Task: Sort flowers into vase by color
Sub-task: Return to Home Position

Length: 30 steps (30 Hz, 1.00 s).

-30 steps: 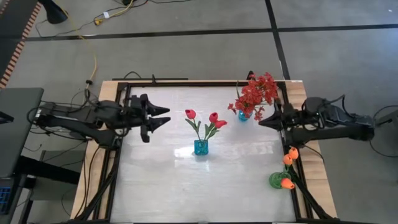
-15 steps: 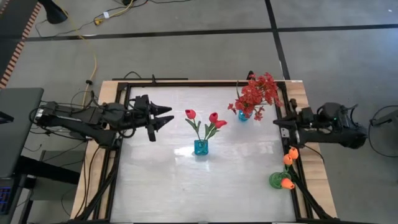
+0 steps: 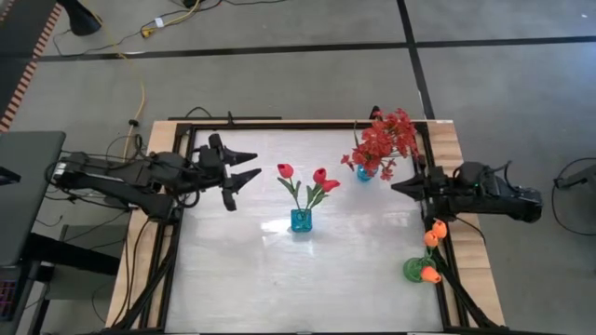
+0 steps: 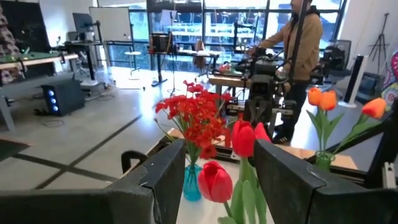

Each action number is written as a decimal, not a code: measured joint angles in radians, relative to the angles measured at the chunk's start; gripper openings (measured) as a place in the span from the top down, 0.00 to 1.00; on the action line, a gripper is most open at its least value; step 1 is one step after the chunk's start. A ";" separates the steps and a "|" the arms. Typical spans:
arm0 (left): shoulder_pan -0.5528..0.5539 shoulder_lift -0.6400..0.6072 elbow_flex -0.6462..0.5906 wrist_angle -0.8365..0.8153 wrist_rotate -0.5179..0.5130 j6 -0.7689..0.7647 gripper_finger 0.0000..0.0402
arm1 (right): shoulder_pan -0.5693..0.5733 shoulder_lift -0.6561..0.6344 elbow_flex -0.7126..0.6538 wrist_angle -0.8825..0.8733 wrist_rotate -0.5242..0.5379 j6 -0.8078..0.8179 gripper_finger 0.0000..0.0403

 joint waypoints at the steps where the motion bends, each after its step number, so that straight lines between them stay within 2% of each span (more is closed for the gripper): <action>1: 0.001 0.005 0.000 0.002 0.000 0.002 0.56 | -0.001 -0.001 0.000 0.000 0.000 -0.001 0.96; 6: 0.001 0.038 0.001 0.003 0.007 -0.002 0.56 | -0.001 0.001 -0.008 0.011 0.000 0.017 0.96; 13: 0.006 0.088 0.001 0.093 0.026 0.038 0.56 | 0.000 -0.002 -0.178 0.240 -0.004 0.121 0.96; 20: 0.006 0.088 -0.009 0.128 0.042 0.043 0.56 | 0.011 -0.002 -0.224 0.218 -0.004 0.087 0.96; 23: 0.006 0.085 -0.088 0.267 0.042 0.040 0.56 | 0.011 -0.002 -0.225 0.194 0.000 0.051 0.96; 30: 0.006 0.037 -0.400 0.679 0.034 -0.049 0.56 | 0.010 -0.002 -0.290 0.239 0.020 0.046 0.96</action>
